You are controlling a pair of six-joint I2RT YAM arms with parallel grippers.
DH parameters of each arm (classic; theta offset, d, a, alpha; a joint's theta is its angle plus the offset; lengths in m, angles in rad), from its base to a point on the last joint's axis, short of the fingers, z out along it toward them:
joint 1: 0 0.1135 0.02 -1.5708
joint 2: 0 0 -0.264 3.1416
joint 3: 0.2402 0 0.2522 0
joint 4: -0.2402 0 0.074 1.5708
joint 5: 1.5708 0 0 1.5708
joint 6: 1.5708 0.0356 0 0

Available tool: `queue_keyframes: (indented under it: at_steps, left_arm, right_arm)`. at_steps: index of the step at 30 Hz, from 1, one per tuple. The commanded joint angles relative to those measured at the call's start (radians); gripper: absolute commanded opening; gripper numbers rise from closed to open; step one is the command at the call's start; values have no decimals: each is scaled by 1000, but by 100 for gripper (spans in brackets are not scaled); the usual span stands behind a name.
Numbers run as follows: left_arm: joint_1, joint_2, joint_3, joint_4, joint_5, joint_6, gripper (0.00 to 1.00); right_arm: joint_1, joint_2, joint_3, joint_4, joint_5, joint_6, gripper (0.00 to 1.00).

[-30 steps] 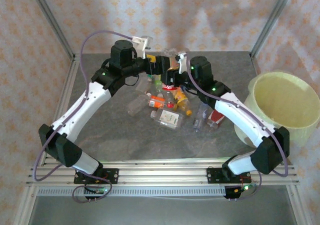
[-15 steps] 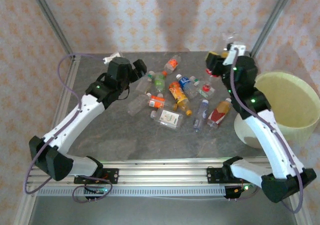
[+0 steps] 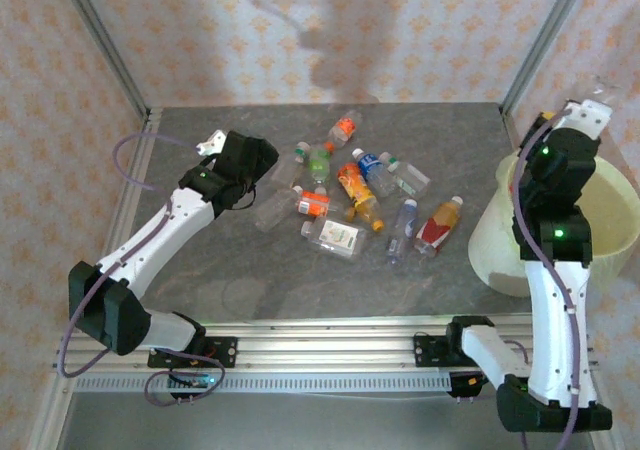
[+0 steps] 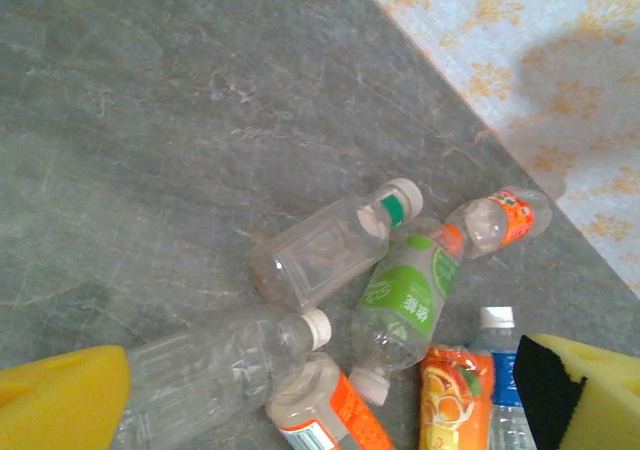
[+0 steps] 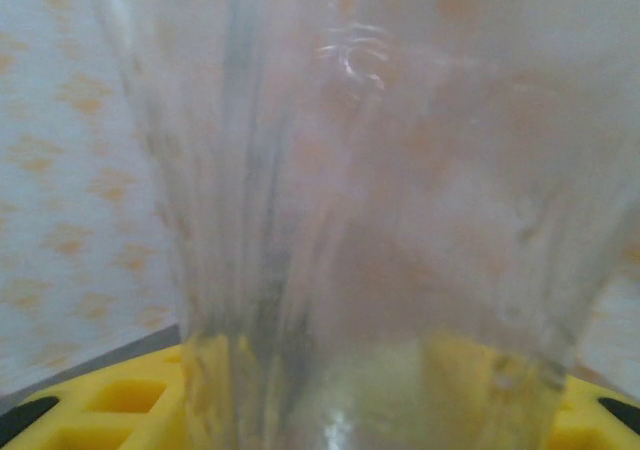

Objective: Put the plastic bottles in the bin

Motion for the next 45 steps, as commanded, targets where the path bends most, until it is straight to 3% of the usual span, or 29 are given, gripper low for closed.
queue_keyframes:
  at_steps: [1, 4, 6, 8, 10, 14, 20, 32, 38, 41, 42, 45]
  left_arm:
    - [10, -39, -35, -77, -43, -52, 100]
    - [20, -50, -56, -101, -27, -80, 100]
    - [35, -52, -56, -120, -3, -71, 100]
    - [39, -50, -58, -148, -12, -69, 100]
    - [42, -47, -74, -159, -11, -83, 100]
    - [53, -32, -112, -120, 36, -100, 100]
    - [59, 50, -82, -129, 98, -60, 100]
    - [64, 69, -117, -100, 152, -28, 100]
    - [64, 84, -101, -113, 181, -17, 100]
    - [64, 75, -117, -121, 185, -12, 100]
    - [65, 64, -138, -107, 186, -17, 100]
    - [65, 31, -189, -55, 193, -29, 100]
  right_arm:
    - [-116, 13, -15, -60, 29, -41, 31]
    - [-269, 36, -51, -103, -75, -28, 32]
    - [-358, 33, -105, -89, -225, 1, 33]
    - [-405, 34, -153, -60, -372, 28, 35]
    - [-419, 50, -174, -84, -438, 23, 38]
    - [-422, 86, -173, -218, -425, 14, 46]
    - [-423, 54, -286, -121, -504, 40, 62]
    - [-423, 3, -255, -106, -576, 106, 85]
    - [-423, -14, -162, -190, -550, 232, 89]
    - [-420, -20, -145, -178, -573, 330, 100]
    - [-414, -23, -148, -157, -602, 358, 99]
    - [-330, -22, -119, -127, -620, 435, 99]
